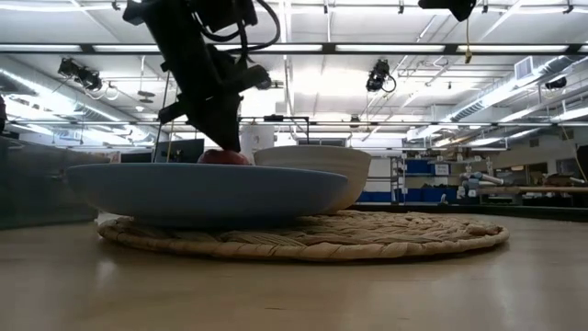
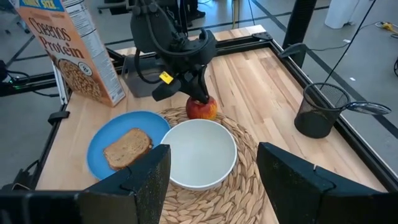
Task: Arrange a breakfast setting
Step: Put the apple on the brown placemat to the left of the white bowl
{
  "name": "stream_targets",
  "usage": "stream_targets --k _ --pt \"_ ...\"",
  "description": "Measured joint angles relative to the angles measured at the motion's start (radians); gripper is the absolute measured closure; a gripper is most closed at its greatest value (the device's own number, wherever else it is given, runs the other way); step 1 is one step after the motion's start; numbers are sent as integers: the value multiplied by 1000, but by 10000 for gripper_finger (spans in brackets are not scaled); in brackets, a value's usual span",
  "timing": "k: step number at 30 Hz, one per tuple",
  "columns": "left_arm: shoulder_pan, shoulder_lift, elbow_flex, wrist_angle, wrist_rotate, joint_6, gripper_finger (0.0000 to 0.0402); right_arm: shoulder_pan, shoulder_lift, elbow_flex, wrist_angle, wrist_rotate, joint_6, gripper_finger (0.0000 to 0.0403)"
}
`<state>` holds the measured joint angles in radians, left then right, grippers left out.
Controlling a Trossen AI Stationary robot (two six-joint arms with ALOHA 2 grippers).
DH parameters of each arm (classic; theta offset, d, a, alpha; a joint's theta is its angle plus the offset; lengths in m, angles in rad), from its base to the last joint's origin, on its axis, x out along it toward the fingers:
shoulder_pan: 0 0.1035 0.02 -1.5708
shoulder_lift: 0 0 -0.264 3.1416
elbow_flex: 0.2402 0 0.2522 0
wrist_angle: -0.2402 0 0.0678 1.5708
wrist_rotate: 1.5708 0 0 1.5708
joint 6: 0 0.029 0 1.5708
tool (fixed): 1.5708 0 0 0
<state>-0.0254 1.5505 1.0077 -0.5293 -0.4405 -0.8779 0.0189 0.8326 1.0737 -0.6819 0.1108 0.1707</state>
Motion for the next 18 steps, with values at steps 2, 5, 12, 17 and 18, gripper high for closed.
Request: stream_targets --k 2,5,12,17,18 --pt "0 0 0 0 12 1 369 0 0 0 0 1 11 159" --pt "3 0 0 -1 16 -2 356 0 0 0 1 1 11 158" --pt "29 -9 2 -11 65 -1 308 0 15 0 12 1 4 146" --pt "35 -24 27 -62 83 22 268 0 50 0 14 0 -14 133" --pt "35 -32 29 -78 88 27 261 0 56 0 18 0 -21 130"
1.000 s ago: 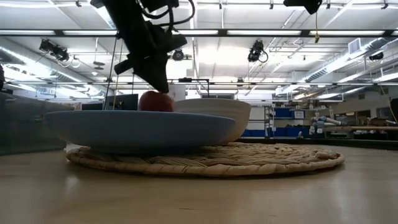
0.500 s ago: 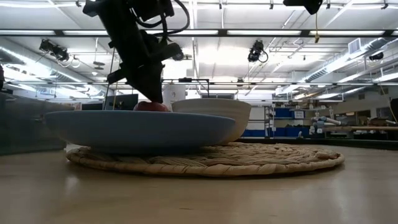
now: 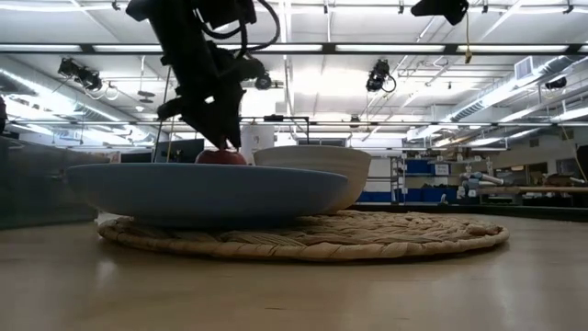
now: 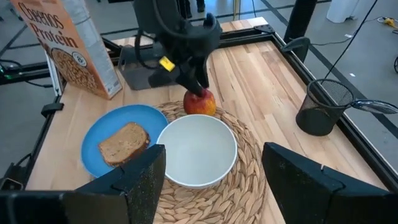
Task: Arrange a breakfast setting
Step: Put the apple on the brown placemat to the left of the white bowl, then put the spoon on the brown placemat to the right of the white bowl
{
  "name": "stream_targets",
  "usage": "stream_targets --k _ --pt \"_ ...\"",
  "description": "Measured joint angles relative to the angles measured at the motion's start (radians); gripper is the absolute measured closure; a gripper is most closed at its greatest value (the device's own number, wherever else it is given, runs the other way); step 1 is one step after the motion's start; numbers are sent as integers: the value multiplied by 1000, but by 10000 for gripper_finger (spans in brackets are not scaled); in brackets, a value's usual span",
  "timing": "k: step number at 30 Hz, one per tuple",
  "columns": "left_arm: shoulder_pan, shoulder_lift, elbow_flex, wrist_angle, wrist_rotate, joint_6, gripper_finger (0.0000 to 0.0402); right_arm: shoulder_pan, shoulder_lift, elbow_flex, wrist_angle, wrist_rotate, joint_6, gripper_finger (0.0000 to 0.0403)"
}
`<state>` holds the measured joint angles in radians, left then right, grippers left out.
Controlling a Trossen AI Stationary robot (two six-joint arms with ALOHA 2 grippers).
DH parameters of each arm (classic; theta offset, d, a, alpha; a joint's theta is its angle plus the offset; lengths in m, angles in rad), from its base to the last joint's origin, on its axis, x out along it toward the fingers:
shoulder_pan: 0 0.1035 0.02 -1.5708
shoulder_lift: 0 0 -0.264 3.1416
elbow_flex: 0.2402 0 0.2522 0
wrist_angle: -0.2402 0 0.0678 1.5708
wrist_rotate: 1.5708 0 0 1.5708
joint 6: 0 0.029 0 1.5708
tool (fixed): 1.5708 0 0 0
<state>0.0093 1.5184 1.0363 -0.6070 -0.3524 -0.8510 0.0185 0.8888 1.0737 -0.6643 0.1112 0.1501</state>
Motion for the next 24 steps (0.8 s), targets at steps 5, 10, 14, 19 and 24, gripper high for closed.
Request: stream_targets --k 5,10,14,19,24 --pt "0 -20 6 -2 21 8 234 0 30 0 8 0 -24 118" --pt "0 -53 6 12 49 6 224 -26 71 0 30 79 39 114" --pt "0 -104 7 13 53 6 223 -86 134 0 71 135 221 119" --pt "1 -174 6 12 61 15 223 -180 235 0 167 135 502 127" --pt "1 -256 6 58 82 58 223 -274 375 1 364 158 687 135"
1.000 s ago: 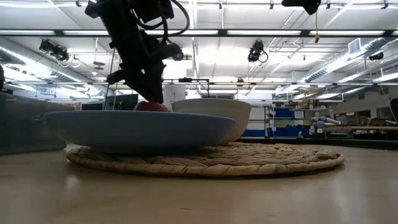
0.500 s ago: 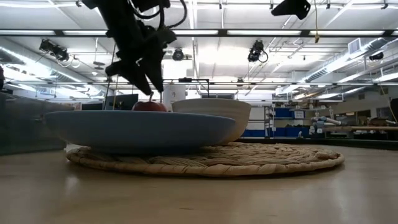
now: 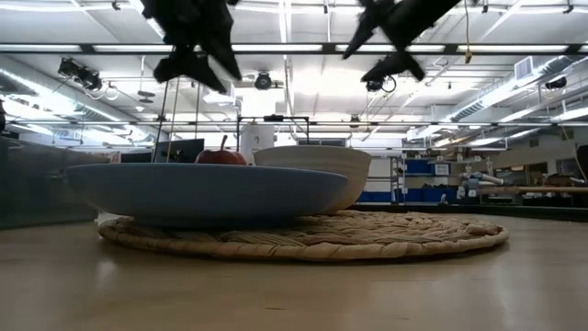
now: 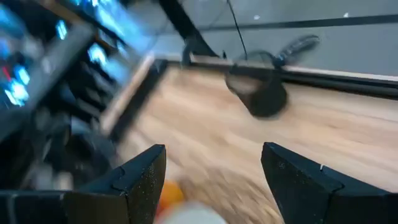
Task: Arrange a breakfast setting
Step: Put the spoon on the brown placemat to the right of the white bowl
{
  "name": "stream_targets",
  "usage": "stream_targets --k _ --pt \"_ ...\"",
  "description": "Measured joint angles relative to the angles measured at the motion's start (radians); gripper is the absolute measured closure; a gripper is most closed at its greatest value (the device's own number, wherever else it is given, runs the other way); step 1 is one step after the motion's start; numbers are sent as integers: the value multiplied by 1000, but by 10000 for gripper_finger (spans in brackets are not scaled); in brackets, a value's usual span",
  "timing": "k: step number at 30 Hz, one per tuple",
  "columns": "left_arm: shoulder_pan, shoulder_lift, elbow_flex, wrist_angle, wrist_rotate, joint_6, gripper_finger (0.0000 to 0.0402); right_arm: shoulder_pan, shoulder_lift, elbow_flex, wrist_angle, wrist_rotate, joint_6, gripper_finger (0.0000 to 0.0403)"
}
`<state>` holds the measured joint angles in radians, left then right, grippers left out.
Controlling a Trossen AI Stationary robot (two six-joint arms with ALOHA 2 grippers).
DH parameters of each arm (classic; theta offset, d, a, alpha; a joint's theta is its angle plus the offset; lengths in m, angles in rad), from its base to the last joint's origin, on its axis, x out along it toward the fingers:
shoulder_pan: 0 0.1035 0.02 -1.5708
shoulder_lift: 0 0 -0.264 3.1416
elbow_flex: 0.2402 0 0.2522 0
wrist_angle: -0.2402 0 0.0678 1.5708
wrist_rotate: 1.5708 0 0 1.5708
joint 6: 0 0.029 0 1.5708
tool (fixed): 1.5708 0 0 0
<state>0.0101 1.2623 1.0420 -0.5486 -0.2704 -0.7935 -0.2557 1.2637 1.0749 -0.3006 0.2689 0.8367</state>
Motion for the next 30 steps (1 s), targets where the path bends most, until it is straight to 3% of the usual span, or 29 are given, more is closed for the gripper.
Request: stream_targets --k 6,15,30 --pt "2 -112 1 116 30 106 225 -100 211 0 279 11 150 144" --pt "18 -305 1 91 53 271 225 -207 432 -1 499 88 271 152" --pt "51 -478 0 31 92 386 225 -226 596 82 517 204 367 159"
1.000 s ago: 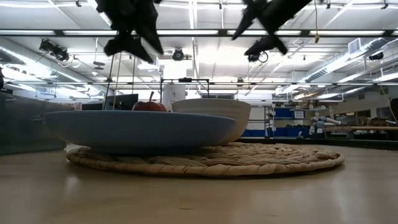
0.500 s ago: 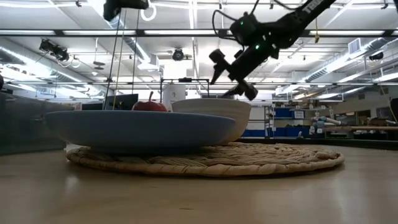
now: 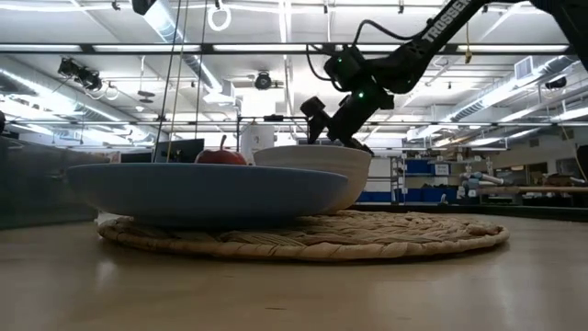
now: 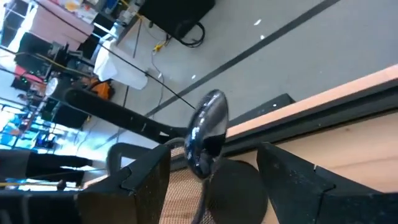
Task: Arrange a breakfast setting
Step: Put the spoon on the brown placemat to the right of the white bowl
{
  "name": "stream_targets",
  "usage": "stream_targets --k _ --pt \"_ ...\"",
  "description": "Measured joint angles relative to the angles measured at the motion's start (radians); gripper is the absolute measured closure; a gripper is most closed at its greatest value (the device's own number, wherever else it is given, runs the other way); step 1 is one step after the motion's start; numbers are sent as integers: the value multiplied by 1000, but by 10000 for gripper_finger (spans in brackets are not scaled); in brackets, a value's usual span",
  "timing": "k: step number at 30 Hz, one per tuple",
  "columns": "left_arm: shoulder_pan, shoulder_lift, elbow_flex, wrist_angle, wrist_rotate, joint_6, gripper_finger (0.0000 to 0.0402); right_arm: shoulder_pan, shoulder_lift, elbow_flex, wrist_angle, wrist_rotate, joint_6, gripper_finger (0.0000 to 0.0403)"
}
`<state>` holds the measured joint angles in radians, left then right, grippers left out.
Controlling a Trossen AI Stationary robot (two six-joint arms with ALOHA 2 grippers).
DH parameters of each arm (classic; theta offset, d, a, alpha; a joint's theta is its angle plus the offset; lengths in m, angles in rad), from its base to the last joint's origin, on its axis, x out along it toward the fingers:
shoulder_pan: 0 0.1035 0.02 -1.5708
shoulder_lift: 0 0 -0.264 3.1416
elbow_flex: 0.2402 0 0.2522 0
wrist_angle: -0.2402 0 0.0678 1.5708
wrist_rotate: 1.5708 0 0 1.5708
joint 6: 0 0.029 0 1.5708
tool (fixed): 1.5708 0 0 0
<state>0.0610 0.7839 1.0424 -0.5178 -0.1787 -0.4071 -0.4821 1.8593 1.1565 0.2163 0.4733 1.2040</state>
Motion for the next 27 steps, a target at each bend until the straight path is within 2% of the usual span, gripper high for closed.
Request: stream_targets --k 6,23,27 --pt "1 -19 0 -25 1 0 225 -7 55 6 133 27 -19 190" --pt "1 -21 0 -80 1 -27 225 -5 63 6 230 57 -48 373" --pt "1 -21 0 -79 1 -33 225 -1 48 7 258 76 -96 393"
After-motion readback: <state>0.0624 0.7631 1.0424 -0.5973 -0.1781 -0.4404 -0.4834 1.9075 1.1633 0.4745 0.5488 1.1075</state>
